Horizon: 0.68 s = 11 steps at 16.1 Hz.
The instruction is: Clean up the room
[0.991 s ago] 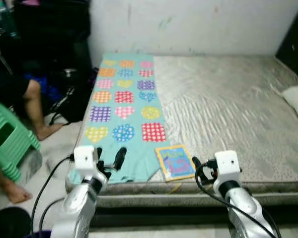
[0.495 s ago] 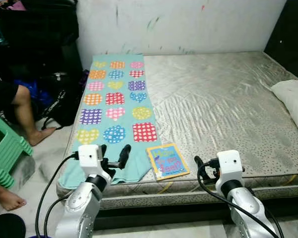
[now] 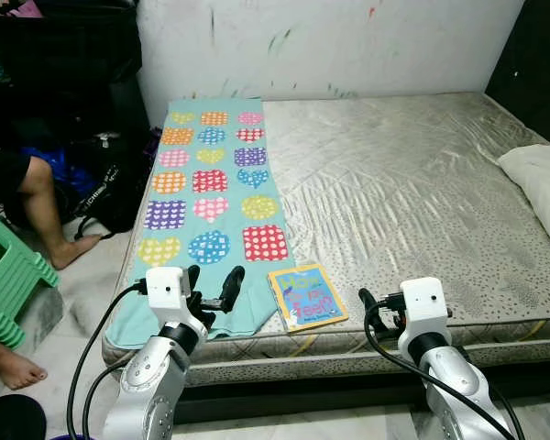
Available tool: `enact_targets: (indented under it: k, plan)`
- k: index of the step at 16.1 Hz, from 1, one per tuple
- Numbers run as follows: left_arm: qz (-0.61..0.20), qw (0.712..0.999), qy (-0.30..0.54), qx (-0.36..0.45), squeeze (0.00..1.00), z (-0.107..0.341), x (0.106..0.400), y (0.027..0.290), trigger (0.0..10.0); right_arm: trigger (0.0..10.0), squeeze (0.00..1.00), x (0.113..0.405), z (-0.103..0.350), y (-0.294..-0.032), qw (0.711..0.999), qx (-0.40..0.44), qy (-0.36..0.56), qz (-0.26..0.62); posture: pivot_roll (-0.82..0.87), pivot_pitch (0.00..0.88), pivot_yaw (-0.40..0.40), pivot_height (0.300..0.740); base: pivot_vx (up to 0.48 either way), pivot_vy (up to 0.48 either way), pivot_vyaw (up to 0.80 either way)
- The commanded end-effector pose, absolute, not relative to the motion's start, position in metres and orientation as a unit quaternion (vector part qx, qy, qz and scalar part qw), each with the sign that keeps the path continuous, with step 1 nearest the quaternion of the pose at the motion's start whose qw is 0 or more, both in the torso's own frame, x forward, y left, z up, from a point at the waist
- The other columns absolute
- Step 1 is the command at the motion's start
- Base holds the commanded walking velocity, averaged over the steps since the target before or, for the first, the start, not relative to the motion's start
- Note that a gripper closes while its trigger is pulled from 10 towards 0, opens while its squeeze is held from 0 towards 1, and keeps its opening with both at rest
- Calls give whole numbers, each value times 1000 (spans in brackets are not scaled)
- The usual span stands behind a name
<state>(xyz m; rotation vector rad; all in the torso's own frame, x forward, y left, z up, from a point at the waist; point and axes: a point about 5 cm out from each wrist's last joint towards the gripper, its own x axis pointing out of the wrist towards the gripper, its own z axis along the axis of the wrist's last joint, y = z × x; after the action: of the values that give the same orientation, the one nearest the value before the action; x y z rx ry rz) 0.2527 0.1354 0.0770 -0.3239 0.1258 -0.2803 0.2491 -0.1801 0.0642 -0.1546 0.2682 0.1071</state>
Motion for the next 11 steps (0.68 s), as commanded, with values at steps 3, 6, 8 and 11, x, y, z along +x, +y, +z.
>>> enact_targets:
  k: [3, 6, 8, 11]
  plan:
    - [-146, 975, 55, -157, 0, 80, 252, 136, 10000, 10000, 0, 250, 65, -180, 987, -76, 133, 56, -106, 0, 11, 740, 295, 0, 0]
    - [-146, 975, 55, -158, 0, 79, 252, 136, 10000, 10000, 0, 250, 65, -180, 987, -77, 132, 56, -106, 0, 9, 740, 295, 0, 0]
    - [-146, 975, 56, -158, 0, 79, 252, 136, 10000, 10000, 0, 250, 65, -180, 987, -77, 132, 56, -106, 0, 9, 740, 296, 0, 0]
    - [-146, 975, 56, -157, 0, 79, 252, 136, 10000, 10000, 0, 250, 65, -180, 987, -77, 132, 55, -108, 0, 10, 740, 287, 0, 0]
